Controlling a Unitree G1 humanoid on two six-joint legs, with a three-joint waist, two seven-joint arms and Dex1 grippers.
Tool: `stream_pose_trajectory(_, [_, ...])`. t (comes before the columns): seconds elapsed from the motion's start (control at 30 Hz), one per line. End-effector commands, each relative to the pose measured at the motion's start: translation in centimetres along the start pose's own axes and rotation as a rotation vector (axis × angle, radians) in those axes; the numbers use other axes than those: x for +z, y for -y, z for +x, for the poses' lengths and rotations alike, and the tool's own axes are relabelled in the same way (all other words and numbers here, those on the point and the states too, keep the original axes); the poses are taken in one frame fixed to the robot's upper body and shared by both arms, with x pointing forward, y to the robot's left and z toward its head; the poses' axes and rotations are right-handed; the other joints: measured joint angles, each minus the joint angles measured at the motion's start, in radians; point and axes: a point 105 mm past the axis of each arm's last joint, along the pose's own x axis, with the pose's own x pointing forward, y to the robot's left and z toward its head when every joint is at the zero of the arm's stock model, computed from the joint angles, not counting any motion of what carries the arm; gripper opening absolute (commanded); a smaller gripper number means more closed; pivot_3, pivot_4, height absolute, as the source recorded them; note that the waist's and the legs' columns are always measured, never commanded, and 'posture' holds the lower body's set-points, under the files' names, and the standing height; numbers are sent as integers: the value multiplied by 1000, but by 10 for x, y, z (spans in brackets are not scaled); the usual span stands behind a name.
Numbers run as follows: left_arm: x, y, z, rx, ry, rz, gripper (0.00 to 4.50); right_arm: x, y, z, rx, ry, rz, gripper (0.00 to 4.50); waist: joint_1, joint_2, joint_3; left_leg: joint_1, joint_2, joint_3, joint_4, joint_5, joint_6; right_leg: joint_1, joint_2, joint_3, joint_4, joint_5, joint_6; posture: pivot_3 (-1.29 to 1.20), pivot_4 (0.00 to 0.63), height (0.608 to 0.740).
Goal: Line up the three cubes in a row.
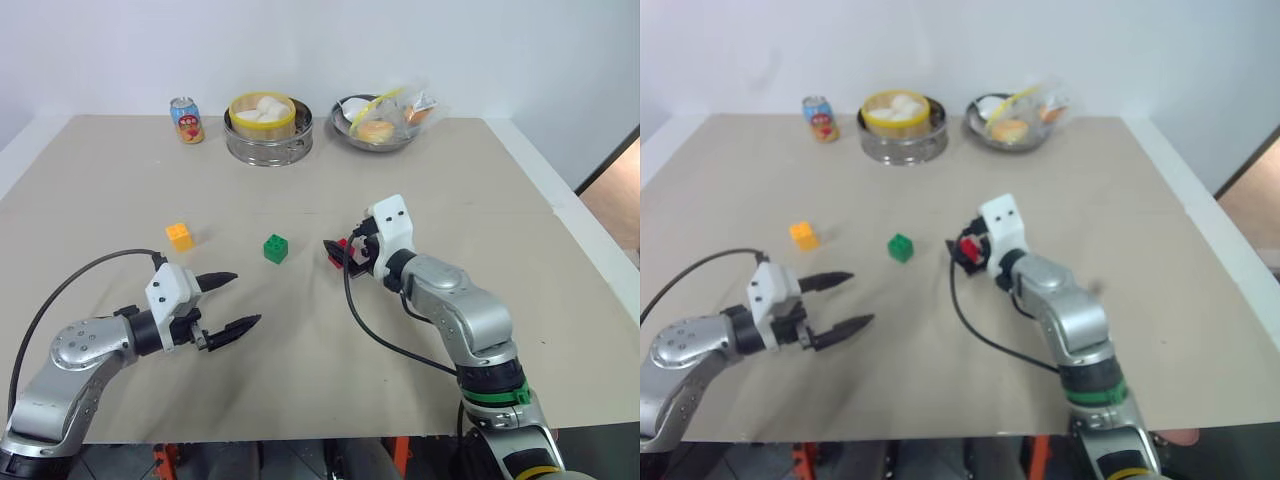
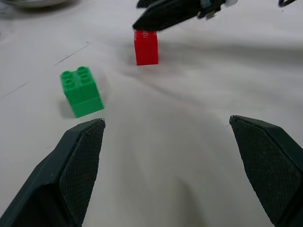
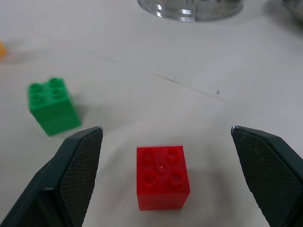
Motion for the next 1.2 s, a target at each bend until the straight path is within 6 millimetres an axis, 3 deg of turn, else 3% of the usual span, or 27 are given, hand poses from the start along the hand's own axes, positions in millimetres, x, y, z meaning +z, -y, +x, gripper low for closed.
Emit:
stream_pose_trajectory(0.03, [9,3,2,-10,13,43,4364,5,-2,1,1,25,-2,4500,0,0,0,0,0,0,0,0,0,0,0,0,0,0,0,0,150,740])
stream_pose_trajectory(0.33, [8,5,4,1,9,45,4364,-15,-6,12,36,-24,25,4500,0,0,0,0,1,0,0,0,0,0,2,0,0,0,0,0,150,740])
stream_pose_trajectory(0.37, [8,5,4,4,9,46,4500,-17,-6,15,38,-27,26,3978,0,0,0,0,2,0,0,0,0,0,2,0,0,0,0,0,150,740])
stream_pose_trajectory(0.43, [8,5,3,9,8,47,4500,-17,-9,18,50,-21,37,3821,0,0,0,0,2,0,0,0,0,0,2,0,0,1,0,0,150,740])
stream_pose_trajectory(0.47, [8,5,3,10,7,47,4500,-16,-11,19,58,-14,39,3175,0,0,0,0,2,0,0,0,0,0,3,0,0,1,0,0,150,740])
stream_pose_trajectory(0.53, [8,4,3,12,6,49,4500,-16,-12,20,63,-15,44,2740,0,0,0,0,3,0,0,0,0,0,3,0,0,1,0,0,150,740])
stream_pose_trajectory(0.67, [8,4,2,18,1,51,4500,-18,-12,20,62,-21,42,1285,0,0,0,0,3,0,0,0,0,0,3,0,0,1,0,0,150,740])
stream_pose_trajectory(0.8, [7,5,1,20,-1,46,4500,-14,-11,15,68,-6,3,1275,0,0,0,0,3,0,0,0,0,0,4,0,0,1,-1,0,150,740])
stream_pose_trajectory(0.9, [5,9,0,0,1,36,4500,-2,-19,6,167,19,-65,1275,0,0,0,0,4,0,0,0,0,-1,4,0,0,1,-1,0,150,740])
stream_pose_trajectory(1.0, [1,14,-5,-34,-15,23,4500,6,-44,-12,425,12,-167,1275,0,0,0,0,4,1,0,0,0,-1,4,1,0,1,-1,0,150,740])
stream_pose_trajectory(1.07, [-2,15,-7,-44,-30,25,4500,1,-63,-30,647,-28,-280,1275,0,0,0,0,4,2,-1,0,0,-2,4,2,0,0,-2,0,150,740])
stream_pose_trajectory(1.2, [-3,13,-6,-48,-35,33,4500,-1,-77,-47,889,-74,-363,1275,0,0,0,0,6,3,-1,0,0,-3,6,2,0,0,-2,0,150,740])
